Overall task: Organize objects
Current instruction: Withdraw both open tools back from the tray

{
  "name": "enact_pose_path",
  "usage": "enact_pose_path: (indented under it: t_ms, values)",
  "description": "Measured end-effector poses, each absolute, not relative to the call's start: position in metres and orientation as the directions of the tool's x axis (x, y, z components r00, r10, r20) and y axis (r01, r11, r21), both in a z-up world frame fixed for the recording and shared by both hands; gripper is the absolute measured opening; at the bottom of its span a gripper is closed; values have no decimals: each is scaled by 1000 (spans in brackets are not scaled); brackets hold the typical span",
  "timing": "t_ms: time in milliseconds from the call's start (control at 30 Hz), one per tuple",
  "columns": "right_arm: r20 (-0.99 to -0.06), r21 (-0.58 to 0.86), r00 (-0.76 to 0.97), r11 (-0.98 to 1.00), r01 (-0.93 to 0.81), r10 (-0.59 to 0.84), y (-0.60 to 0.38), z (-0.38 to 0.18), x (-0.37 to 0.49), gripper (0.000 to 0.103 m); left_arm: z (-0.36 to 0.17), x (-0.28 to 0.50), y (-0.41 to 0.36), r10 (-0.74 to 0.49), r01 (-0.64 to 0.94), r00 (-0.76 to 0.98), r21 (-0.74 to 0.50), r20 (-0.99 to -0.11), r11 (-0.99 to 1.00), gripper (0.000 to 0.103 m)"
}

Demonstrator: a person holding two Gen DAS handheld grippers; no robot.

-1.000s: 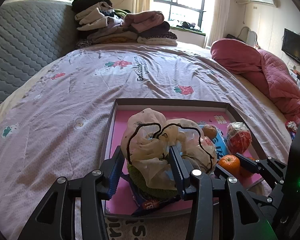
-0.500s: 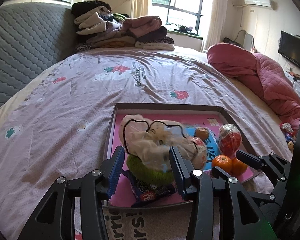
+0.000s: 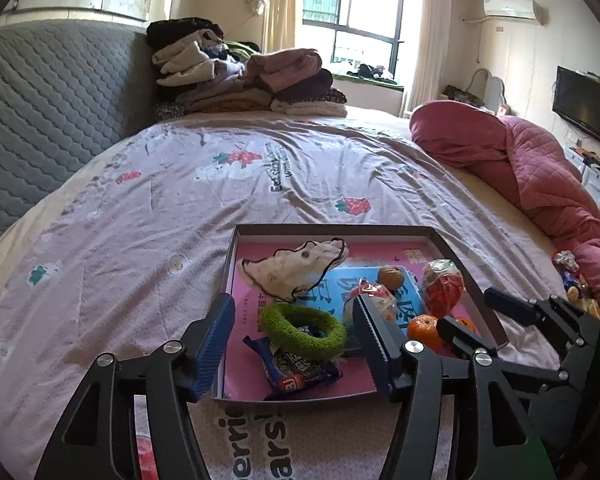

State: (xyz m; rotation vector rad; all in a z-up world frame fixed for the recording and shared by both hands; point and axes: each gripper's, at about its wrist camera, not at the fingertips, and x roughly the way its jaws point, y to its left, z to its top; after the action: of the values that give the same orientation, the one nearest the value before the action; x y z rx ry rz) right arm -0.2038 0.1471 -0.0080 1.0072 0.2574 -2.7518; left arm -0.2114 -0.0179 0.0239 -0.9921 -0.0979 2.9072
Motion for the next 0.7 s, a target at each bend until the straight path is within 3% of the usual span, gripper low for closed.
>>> enact_pose_path:
  t_ms: [700]
  values:
    - [-558,-64,-821,-981,185,-119,164,52,-161,63,69,-151,-9,79,-59,-842,-56,-534,-997,75]
